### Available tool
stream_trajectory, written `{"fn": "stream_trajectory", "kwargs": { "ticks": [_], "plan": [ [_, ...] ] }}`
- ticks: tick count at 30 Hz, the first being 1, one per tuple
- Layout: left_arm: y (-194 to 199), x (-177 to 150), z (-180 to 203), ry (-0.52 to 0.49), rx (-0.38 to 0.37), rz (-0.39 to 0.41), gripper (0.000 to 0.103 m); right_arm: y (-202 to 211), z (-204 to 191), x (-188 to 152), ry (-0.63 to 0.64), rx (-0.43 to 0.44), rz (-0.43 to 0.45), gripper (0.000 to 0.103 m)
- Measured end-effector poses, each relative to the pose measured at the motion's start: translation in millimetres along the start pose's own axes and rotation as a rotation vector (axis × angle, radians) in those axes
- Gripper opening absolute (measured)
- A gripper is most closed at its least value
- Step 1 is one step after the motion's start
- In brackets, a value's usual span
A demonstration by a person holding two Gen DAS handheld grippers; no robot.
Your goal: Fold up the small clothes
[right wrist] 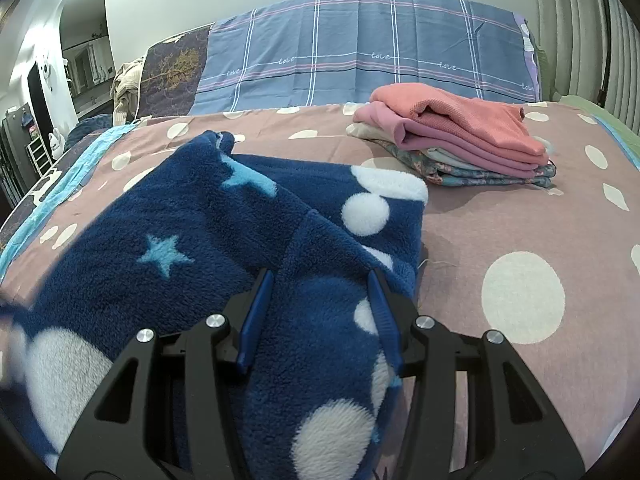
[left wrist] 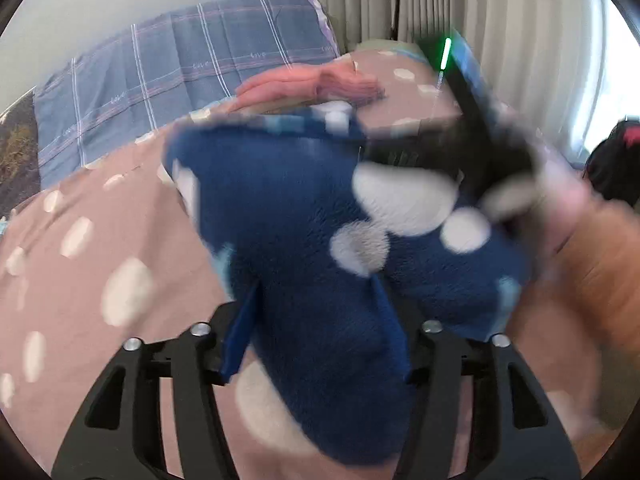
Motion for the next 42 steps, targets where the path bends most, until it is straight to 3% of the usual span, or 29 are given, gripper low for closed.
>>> {"fn": "stream_trajectory", "kwargs": {
  "ticks": [3, 5, 8, 11, 14, 16, 18, 19, 20, 21, 22, 23, 24, 28, 33, 34, 36, 37, 39, 42],
  "plan": [
    [7.6, -0.1, -3.3, 0.067, -0.007, -0.021, 0.06, 1.0, -2.1, -0.3, 0.013, -0.009, 0.004, 0.049],
    [9.2, 2.6, -0.8, 0.043, 0.002, -0.027, 0.06, 0.6, -2.3, 0.3, 0.014, -0.01, -0.002, 0.049],
    [27.8, 15.7, -5.0, 0.086, -0.05, -0.018, 0.06, 10.6, -2.8, 4.6, 0.028, -0.026, -0.018, 0.05],
    [59.2, 37.8, -16.7, 0.075, -0.067, 0.095, 0.062, 52.5, -2.2, 10.5, -0.005, -0.045, 0.01, 0.051],
    [69.2, 58.9, -23.1, 0.053, -0.073, 0.158, 0.065, 105.6, -4.4, 5.1, -0.063, 0.04, 0.064, 0.051],
    [56.4, 65.3, -27.7, 0.059, -0.081, 0.166, 0.069, 134.1, -18.5, -8.7, -0.065, 0.117, 0.085, 0.053],
    [27.4, 56.5, -27.0, 0.073, -0.091, 0.108, 0.074, 148.3, -42.1, -35.6, -0.031, 0.185, 0.077, 0.06],
    [-9.0, 38.6, -26.3, 0.057, -0.07, -0.007, 0.084, 146.5, -49.7, -48.3, -0.02, 0.191, 0.057, 0.062],
    [-26.9, 27.9, -27.0, 0.058, -0.052, -0.032, 0.092, 136.9, -56.0, -64.8, -0.011, 0.162, 0.01, 0.062],
    [-37.1, 19.3, -31.1, 0.109, -0.085, -0.006, 0.099, 122.1, -58.4, -81.5, -0.004, 0.11, -0.051, 0.062],
    [-41.2, 14.7, -35.7, 0.179, -0.14, -0.015, 0.099, 107.4, -58.9, -99.5, -0.002, 0.079, -0.07, 0.062],
    [-45.2, 11.0, -43.2, 0.283, -0.205, -0.045, 0.099, 106.7, -58.9, -105.5, 0.002, 0.075, -0.021, 0.062],
    [-45.6, 9.6, -46.2, 0.326, -0.227, -0.057, 0.099, 108.4, -59.8, -104.4, 0.003, 0.069, -0.017, 0.062],
    [-27.8, 16.2, -43.0, 0.298, -0.179, -0.016, 0.096, 115.9, -57.5, -91.4, -0.054, 0.086, -0.057, 0.062],
    [28.2, 32.5, -35.8, 0.242, -0.149, 0.112, 0.091, 156.2, -45.6, -88.9, -0.146, 0.118, 0.019, 0.061],
    [37.4, 34.7, -29.5, 0.211, -0.16, 0.139, 0.085, 162.6, -44.4, -90.4, -0.169, 0.139, 0.039, 0.062],
    [30.6, 34.5, -20.3, 0.135, -0.13, 0.087, 0.072, 157.7, -42.9, -98.6, -0.203, 0.162, 0.028, 0.061],
    [9.4, 23.2, -10.1, 0.074, -0.086, -0.007, 0.067, 150.3, -40.3, -105.2, -0.218, 0.147, -0.004, 0.06],
    [-4.6, 12.1, -1.2, 0.022, -0.042, 0.008, 0.067, 120.2, -25.2, -128.2, -0.306, 0.122, -0.1, 0.06],
    [-0.2, 16.1, 3.0, 0.02, -0.016, 0.008, 0.066, 125.1, -22.8, -126.7, -0.318, 0.12, -0.077, 0.058]
  ]
}}
Point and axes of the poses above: each gripper's, at about its wrist camera, not at the fingertips, and y roughly against the way its jaws point, z to its right, x to its top, the point moved 5 cm from there along -y, roughly the way its jaws point
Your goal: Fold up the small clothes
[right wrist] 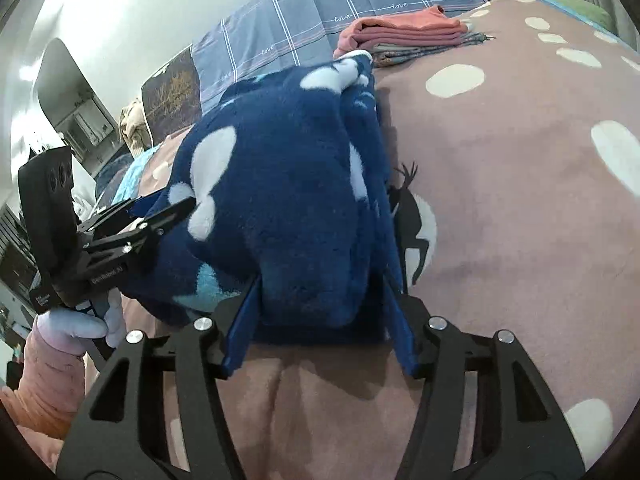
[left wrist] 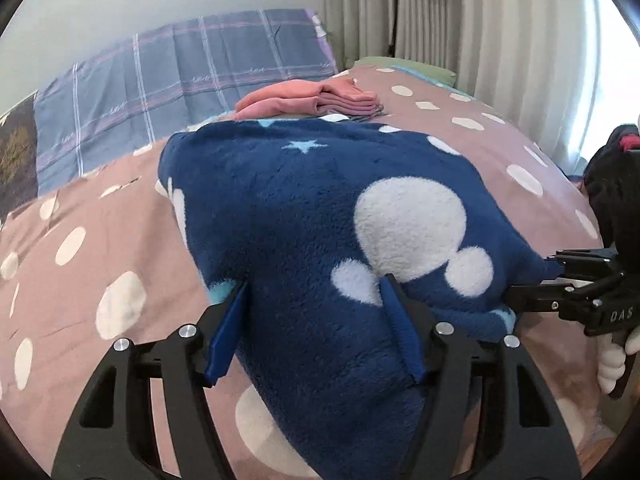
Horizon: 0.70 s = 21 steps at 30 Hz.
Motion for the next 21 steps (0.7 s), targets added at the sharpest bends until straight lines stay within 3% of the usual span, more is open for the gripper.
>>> {"fn": "stream_trajectory", "kwargs": {
  "ticks": [3, 8, 10, 12, 13, 15, 17, 21],
  "plan": [
    [6.8, 6.3, -0.4, 0.002, -0.022, -0.001, 0.065, 22.1, -11.4, 12.7, 0.014, -0.027, 0.021, 0.056],
    [10.6, 2.6, 0.7, 0.005, -0.029, 0.007, 0.065, 64.4, -50.8, 30.1, 0.108, 0.071, 0.19, 0.055],
    [12.0, 3.6, -0.4, 0.006, -0.035, 0.004, 0.066, 49.6, -61.5, 33.1, 0.167, 0.08, 0.174, 0.053],
    [16.2, 7.6, -4.3, 0.01, -0.053, -0.001, 0.066, 13.6, -51.3, 27.3, 0.154, 0.002, 0.078, 0.05],
    [22.7, 13.5, -8.8, 0.014, -0.063, 0.016, 0.066, -9.3, -37.2, 19.6, 0.104, 0.007, 0.011, 0.05],
    [35.4, 30.8, -20.2, 0.005, -0.033, 0.077, 0.066, -10.9, -26.8, 15.7, 0.069, 0.064, 0.041, 0.05],
    [41.0, 52.4, -31.3, -0.008, -0.012, 0.127, 0.066, -6.0, -28.9, 14.0, 0.095, 0.048, 0.036, 0.05],
    [12.3, 97.0, -51.4, 0.0, -0.029, 0.139, 0.065, -7.3, -31.9, 14.6, 0.111, 0.032, 0.033, 0.05]
  ]
}}
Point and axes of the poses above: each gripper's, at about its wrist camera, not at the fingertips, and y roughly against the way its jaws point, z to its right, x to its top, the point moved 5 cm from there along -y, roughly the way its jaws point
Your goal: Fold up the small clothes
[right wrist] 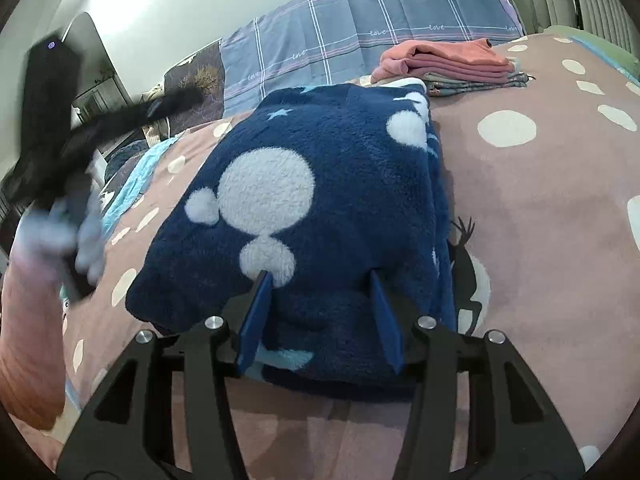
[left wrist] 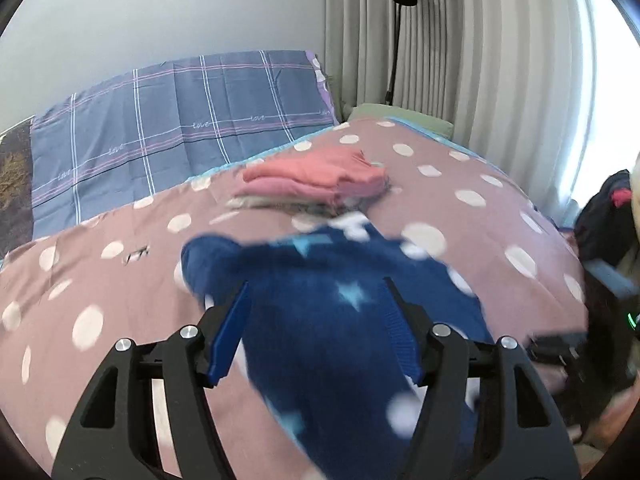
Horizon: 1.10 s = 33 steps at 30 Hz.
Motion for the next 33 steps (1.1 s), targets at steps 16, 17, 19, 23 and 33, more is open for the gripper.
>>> {"fn": "stream_trajectory", "kwargs": {
  "ticks": [16, 17, 19, 23, 33],
  "plan": [
    [-98.5, -14.6, -33.3, -0.065, 0.158, -0.19, 0.063, -4.5, -5.7, 13.8, 0.022, -0.027, -0.035, 0.052],
    [-87.0, -8.4, -29.3, -0.081, 0.139, -0.164, 0.063, 2.6, -6.8, 20.2, 0.015, -0.021, -0.029, 0.052],
    [-67.7, 1.4, -21.0, -0.1, 0.113, -0.11, 0.065, 18.6, -10.1, 35.4, 0.032, -0.021, 0.031, 0.052],
    [-63.0, -2.8, -9.1, -0.087, 0.042, -0.109, 0.074, 11.0, -7.4, 56.1, 0.046, -0.035, 0.066, 0.054],
    [-97.8, -38.4, -4.4, -0.085, 0.108, -0.157, 0.079, 17.2, 22.5, 30.4, -0.078, -0.065, 0.029, 0.069]
  ]
}}
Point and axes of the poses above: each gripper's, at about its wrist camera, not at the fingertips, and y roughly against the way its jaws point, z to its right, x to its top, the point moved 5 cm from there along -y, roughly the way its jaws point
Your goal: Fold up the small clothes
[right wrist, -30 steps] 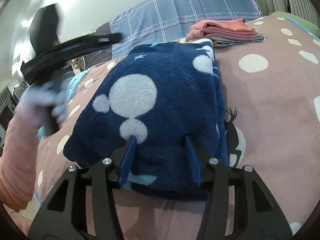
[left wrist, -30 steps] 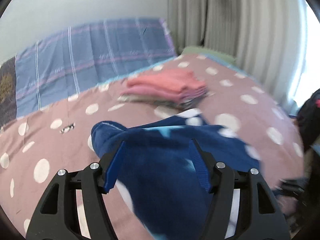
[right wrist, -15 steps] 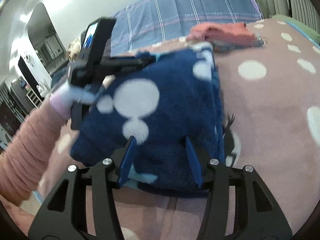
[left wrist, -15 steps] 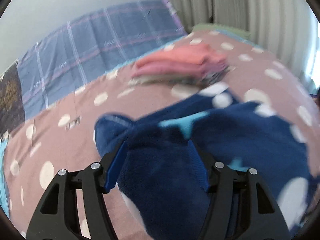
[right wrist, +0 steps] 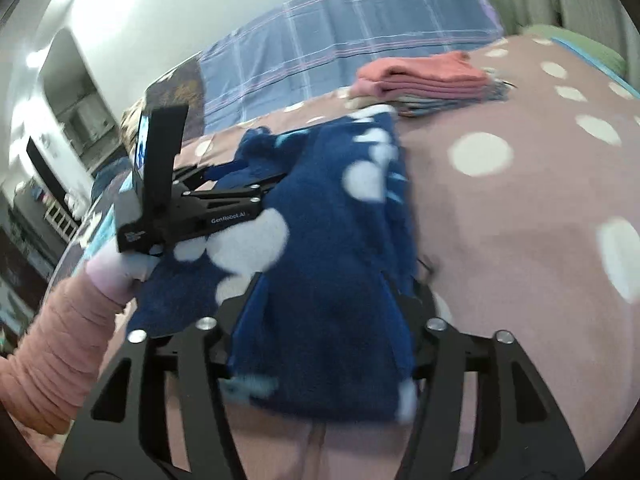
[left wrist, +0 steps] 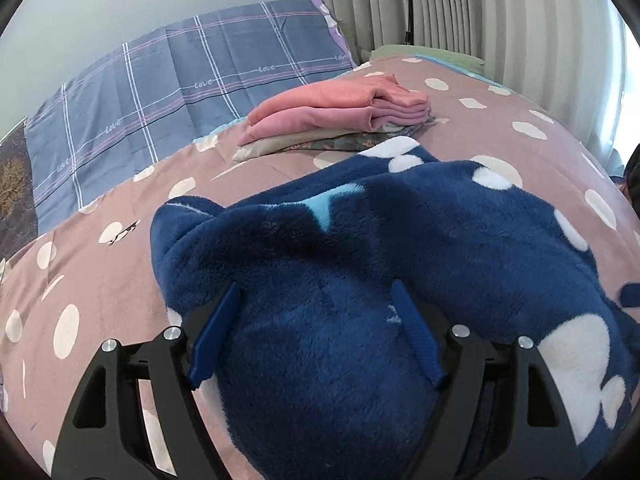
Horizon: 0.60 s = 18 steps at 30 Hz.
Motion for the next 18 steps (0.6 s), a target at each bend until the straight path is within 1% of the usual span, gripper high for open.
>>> {"fn": "stream_trajectory", "kwargs": {
  "ticks": [2, 3, 5, 6, 8, 11, 12, 13, 14, 15, 17, 18],
  "plan": [
    [0.3, -0.2, 0.3, 0.001, 0.011, 0.006, 0.079, 18.0, 11.3, -10.0, -0.062, -0.013, 0.0, 0.074],
    [0.5, -0.1, 0.8, 0.001, 0.019, 0.008, 0.079, 23.5, 16.2, -14.7, -0.098, -0.005, -0.003, 0.075],
    [4.1, -1.9, 1.6, -0.004, 0.037, 0.013, 0.079, 33.2, 29.7, -34.2, -0.228, 0.056, -0.036, 0.076],
    [5.2, -1.9, 2.0, -0.007, 0.043, 0.015, 0.079, 33.4, 33.7, -42.2, -0.272, 0.079, -0.054, 0.077],
    [5.7, -2.1, 2.0, -0.009, 0.052, 0.016, 0.079, 29.1, 40.3, -61.5, -0.389, 0.145, -0.109, 0.077],
    [7.2, -2.4, 2.6, -0.009, 0.063, 0.016, 0.079, 16.4, 42.7, -78.9, -0.507, 0.216, -0.172, 0.079],
    [7.8, -2.7, 2.8, -0.011, 0.068, 0.017, 0.079, 11.1, 43.9, -81.2, -0.548, 0.24, -0.182, 0.081],
    [8.2, -2.6, 3.1, -0.014, 0.074, 0.018, 0.079, 9.5, 44.3, -80.7, -0.574, 0.264, -0.175, 0.082],
    [8.3, -2.7, 3.4, -0.014, 0.076, 0.018, 0.079, 7.4, 45.3, -79.3, -0.593, 0.279, -0.164, 0.086],
    [8.4, -2.7, 3.0, -0.013, 0.076, 0.018, 0.079, 5.0, 44.7, -77.5, -0.611, 0.288, -0.153, 0.091],
    [8.7, -2.9, 2.7, -0.01, 0.075, 0.02, 0.079, -1.5, 45.2, -70.3, -0.642, 0.3, -0.134, 0.095],
    [8.8, -3.1, 2.4, -0.009, 0.075, 0.021, 0.079, -6.2, 43.7, -65.3, -0.639, 0.298, -0.132, 0.095]
  ]
}}
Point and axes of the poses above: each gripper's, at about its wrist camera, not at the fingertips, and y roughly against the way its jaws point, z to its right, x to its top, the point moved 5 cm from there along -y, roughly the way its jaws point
